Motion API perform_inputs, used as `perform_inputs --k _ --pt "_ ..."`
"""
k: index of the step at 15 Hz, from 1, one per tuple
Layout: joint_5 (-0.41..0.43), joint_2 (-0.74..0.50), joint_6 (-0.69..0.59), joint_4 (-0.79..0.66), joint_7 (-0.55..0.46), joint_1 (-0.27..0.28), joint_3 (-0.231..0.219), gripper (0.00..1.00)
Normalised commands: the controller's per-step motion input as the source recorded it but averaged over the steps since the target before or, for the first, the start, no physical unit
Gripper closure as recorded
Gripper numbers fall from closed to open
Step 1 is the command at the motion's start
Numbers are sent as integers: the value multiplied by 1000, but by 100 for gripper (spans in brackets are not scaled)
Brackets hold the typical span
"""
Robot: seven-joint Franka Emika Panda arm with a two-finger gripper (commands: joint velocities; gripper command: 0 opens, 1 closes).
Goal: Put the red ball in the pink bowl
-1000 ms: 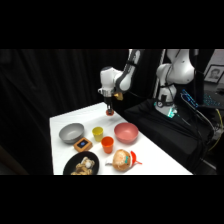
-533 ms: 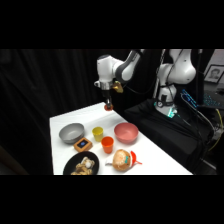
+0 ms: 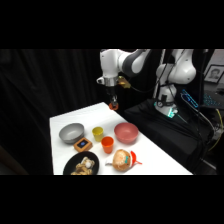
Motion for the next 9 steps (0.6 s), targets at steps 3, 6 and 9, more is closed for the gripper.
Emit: perform_inputs --k 3,6,9 --pt "53 -454 -128 -277 -99 72 127 97" --pt "95 -367 -12 -243 -106 90 123 97" --pt "126 -233 106 -189 -99 107 122 97"
